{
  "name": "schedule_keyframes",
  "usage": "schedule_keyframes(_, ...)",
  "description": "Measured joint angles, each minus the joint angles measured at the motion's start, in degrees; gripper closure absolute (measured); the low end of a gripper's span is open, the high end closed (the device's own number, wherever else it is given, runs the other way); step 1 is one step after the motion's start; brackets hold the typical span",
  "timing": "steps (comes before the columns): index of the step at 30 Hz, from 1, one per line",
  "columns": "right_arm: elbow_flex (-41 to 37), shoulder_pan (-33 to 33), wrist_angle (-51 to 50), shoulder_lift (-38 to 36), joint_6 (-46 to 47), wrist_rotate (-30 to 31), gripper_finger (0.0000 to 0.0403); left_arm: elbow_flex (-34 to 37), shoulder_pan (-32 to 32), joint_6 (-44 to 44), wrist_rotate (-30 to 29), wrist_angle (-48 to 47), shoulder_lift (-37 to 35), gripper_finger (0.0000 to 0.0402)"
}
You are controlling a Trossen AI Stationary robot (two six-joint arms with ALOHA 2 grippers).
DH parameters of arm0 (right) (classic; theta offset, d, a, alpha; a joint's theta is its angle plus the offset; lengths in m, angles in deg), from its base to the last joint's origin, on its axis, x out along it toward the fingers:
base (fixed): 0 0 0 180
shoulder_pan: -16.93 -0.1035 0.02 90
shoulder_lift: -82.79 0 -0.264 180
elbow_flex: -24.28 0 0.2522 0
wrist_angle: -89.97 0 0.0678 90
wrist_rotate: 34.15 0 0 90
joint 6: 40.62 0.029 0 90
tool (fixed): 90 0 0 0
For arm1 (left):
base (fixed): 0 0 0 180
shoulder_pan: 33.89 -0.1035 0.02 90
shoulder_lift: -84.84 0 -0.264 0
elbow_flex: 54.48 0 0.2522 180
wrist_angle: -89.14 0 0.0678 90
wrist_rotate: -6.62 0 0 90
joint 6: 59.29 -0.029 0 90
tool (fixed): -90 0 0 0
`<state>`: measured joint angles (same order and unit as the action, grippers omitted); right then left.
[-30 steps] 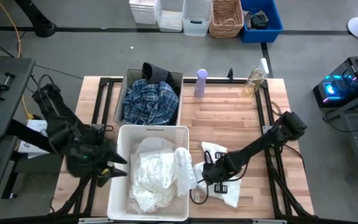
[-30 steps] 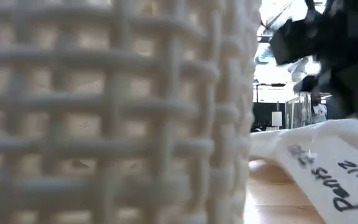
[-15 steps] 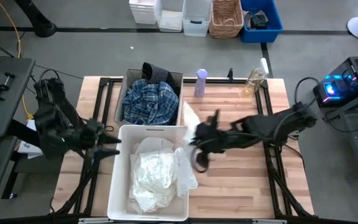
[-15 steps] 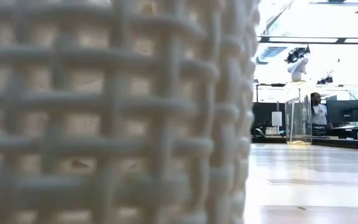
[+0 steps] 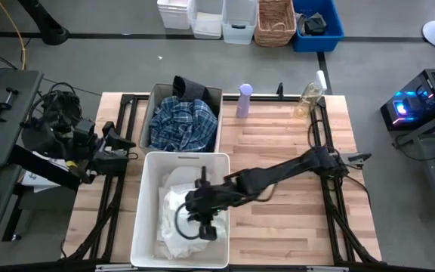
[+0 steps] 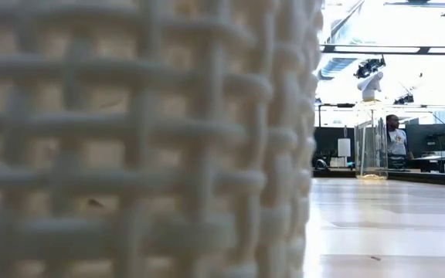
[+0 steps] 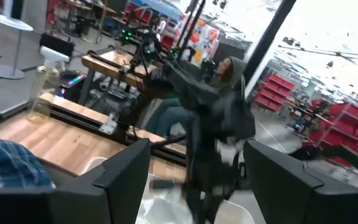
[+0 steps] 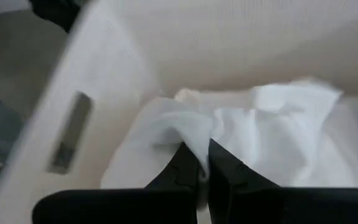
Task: Sort clothes
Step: Put the white underwear into the bottom white laundry organizer, then return to Home Position
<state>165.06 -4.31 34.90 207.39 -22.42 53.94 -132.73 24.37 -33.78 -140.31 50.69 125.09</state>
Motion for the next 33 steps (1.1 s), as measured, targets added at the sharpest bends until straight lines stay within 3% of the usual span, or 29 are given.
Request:
schedule_keyframes(4,3.57,0.39,-4.69,3.17,4.72,-0.63,0.0378,0.00,0.00,-0.30,-0.53,0.16,-0.23,0.0154)
schedule_keyframes(8,8.20,-0.46,-12.16,2.67,1.61,1.78,0.0303,0.00,0.00,-0.82,-0.31,-1.66,-0.04,0.0154)
schedule_keyframes(14,6.79,-2.60,-20.75,-2.85,3.73,6.90,0.0178,0.00,0.00,-0.67,-0.29,-6.15,-0.09,0.0154)
schedule_keyframes(19,6.95,-1.91,-22.15,-5.13,9.15,10.15,0.0134,0.00,-0.14,-0.54,-1.77,-10.13,-0.20,0.0154)
schedule_keyframes(23,6.90,-2.55,-27.69,-7.53,11.16,17.89,0.0166,0.04,-1.80,1.09,-6.76,-19.49,-0.46,0.0185)
schedule_keyframes(27,6.85,-3.34,-36.93,-12.27,15.01,26.79,0.0272,4.68,-3.48,2.44,-9.78,-21.30,-5.50,0.0289)
schedule_keyframes(30,6.03,-3.89,-42.68,-15.97,19.65,31.03,0.0376,13.02,-3.61,0.91,-10.04,-12.81,-13.44,0.0380)
schedule_keyframes(33,5.02,-4.46,-46.16,-19.72,25.38,35.58,0.0386,24.94,-3.72,-10.65,-5.61,8.09,-22.62,0.0386)
